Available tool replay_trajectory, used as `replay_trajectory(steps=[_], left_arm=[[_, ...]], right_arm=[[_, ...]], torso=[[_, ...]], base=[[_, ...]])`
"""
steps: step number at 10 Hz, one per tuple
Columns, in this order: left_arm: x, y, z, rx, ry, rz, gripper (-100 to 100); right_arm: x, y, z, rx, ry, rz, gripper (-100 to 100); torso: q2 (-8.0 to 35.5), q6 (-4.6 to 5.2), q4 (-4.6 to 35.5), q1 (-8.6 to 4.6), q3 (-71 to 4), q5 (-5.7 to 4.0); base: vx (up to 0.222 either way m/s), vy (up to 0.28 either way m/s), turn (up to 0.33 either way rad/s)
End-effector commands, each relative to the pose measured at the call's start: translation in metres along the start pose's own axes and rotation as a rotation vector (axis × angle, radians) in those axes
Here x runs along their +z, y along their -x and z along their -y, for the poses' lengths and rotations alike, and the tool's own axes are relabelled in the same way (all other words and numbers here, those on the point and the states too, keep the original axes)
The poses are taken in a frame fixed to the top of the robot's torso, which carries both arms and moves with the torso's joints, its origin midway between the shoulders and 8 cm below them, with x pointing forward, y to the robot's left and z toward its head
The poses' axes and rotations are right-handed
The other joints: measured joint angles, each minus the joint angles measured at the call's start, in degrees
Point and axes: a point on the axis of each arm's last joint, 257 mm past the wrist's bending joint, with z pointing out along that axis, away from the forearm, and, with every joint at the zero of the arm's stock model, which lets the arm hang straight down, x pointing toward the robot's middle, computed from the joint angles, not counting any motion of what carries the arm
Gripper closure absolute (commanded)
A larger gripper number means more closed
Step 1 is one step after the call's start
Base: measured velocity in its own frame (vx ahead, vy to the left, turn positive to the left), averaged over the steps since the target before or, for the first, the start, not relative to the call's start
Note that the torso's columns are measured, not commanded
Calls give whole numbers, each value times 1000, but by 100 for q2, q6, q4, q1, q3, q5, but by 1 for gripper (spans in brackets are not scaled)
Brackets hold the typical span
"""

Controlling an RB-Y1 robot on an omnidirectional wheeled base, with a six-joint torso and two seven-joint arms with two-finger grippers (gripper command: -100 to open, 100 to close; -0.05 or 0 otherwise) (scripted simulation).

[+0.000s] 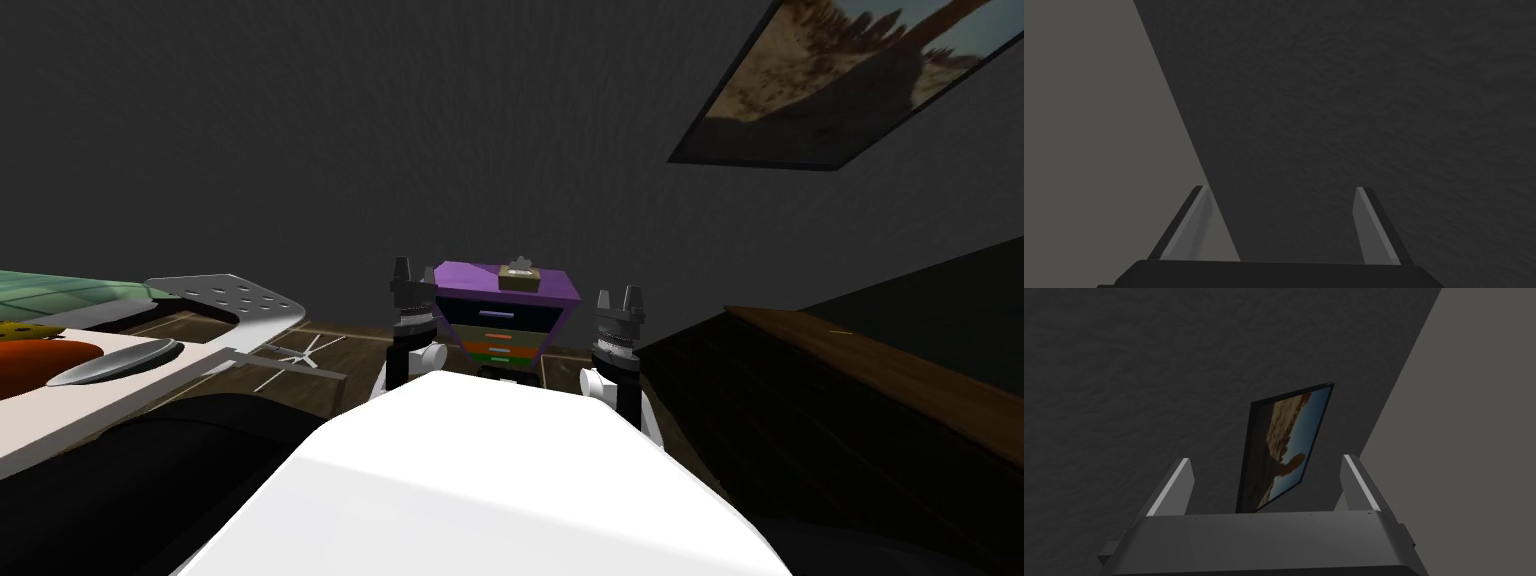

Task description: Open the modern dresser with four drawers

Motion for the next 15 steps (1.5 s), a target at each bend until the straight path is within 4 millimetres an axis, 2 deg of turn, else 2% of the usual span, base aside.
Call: replay_trajectory(steps=[1, 3, 4, 6, 10, 15], left_arm=[[0, 0, 0, 0, 0, 0, 0], [0, 0, 0, 0, 0, 0, 0], [-1, -6, -4, 13, 7, -44, -100], [-4, -14, -15, 30, 22, -100, -100], [-16, -21, -48, 57, 74, -176, -100], [-40, -19, -99, 76, 155, -213, -100]], right_arm=[[0, 0, 0, 0, 0, 0, 0], [0, 0, 0, 0, 0, 0, 0], [0, 0, 0, 0, 0, 0, 0], [0, 0, 0, 0, -1, 0, 0], [0, 0, 0, 0, -1, 0, 0], [0, 0, 0, 0, -1, 0, 0]], torso=[[424, 0, 423, 0, -845, 0], [1270, 0, 1269, 0, -2537, 0], [1693, 0, 1692, 0, -3383, 0], [1940, 0, 1937, 1, -3889, 1], [1959, 0, 1960, -1, -3921, 0], [1940, 6, 1948, 6, -3931, 6]], base=[[0, 0, 0], [0, 0, 0], [0, 0, 0], [-2, -3, -3], [-2, -8, -8], [-4, -12, -9]])
